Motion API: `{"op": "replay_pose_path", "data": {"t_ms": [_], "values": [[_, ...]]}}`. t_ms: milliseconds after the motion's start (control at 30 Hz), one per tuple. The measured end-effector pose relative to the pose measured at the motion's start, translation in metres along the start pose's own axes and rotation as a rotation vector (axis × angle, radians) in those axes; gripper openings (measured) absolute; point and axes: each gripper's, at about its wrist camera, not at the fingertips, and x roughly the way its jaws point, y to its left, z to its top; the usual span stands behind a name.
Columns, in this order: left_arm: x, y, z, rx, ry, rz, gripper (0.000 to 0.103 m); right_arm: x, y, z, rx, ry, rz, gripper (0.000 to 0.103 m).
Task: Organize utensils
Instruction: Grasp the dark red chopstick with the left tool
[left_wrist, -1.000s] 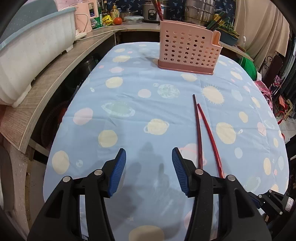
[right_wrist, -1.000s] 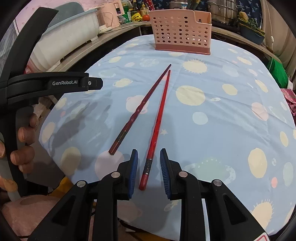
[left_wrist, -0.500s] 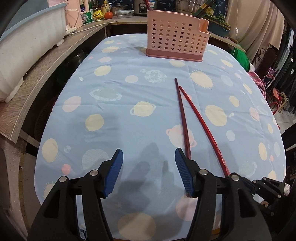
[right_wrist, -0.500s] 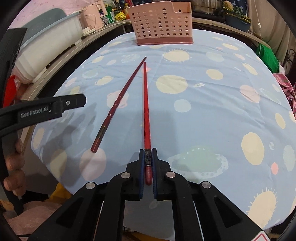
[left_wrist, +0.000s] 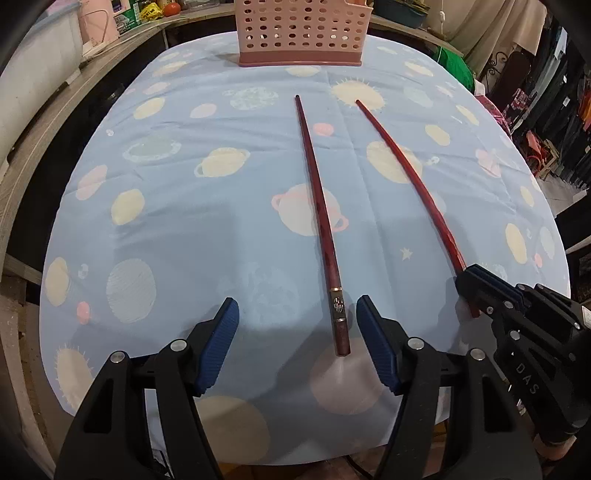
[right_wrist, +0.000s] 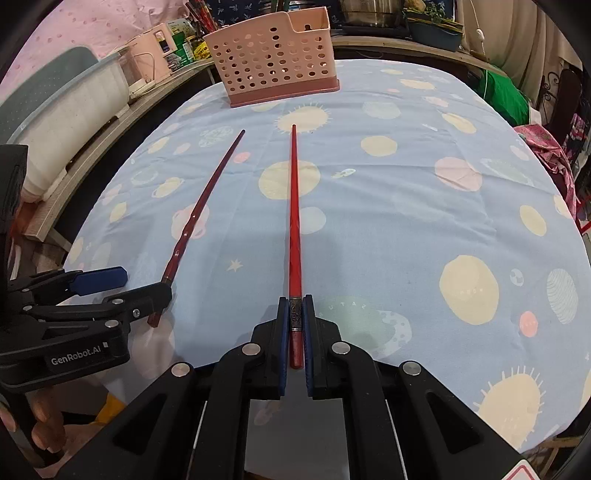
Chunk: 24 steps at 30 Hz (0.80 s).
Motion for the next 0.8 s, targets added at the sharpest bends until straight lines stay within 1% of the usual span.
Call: {"op": "replay_pose_path", "data": {"t_ms": [167, 233, 300, 467, 500, 533, 567, 800], "values": [[0.0010, -0.0014, -0.0012, 0.006, 0.001, 0.010, 0.060, 0.0000, -0.0001, 0.0000, 0.000, 0.001, 0.001, 0.006], [0.0004, -0.0014, -0.0014, 0.007, -0.002, 0.014, 0.054, 0.0000, 0.0000, 0.0000, 0.000, 0.001, 0.001, 0.006], [0.0002, -0.0015, -0.0011, 0.009, -0.005, 0.021, 0.049, 0.0000, 0.0001, 0.0000, 0.000, 0.002, 0.001, 0.006], [-0.0022, -0.0005, -0.0018, 0.008, -0.010, 0.025, 0.022, -0.0001, -0.0003, 0.0004, 0.000, 0.004, 0.002, 0.007], [-0.0025, 0.0001, -0.0018, 0.006, -0.011, 0.023, 0.018, -0.0001, -0.0003, 0.0005, 0.000, 0.004, 0.002, 0.006], [-0.0025, 0.0006, -0.0015, 0.004, -0.010, 0.018, 0.009, 0.0000, -0.0004, 0.0006, 0.000, 0.004, 0.003, 0.006], [-0.0022, 0.0008, -0.0011, 0.004, -0.009, 0.018, 0.008, 0.0000, -0.0001, 0.0005, 0.001, 0.004, 0.003, 0.006], [-0.0069, 0.0041, 0.0001, -0.008, -0.014, 0.007, 0.007, -0.0093, -0.0013, 0.0039, 0.012, -0.019, 0.009, 0.006]]}}
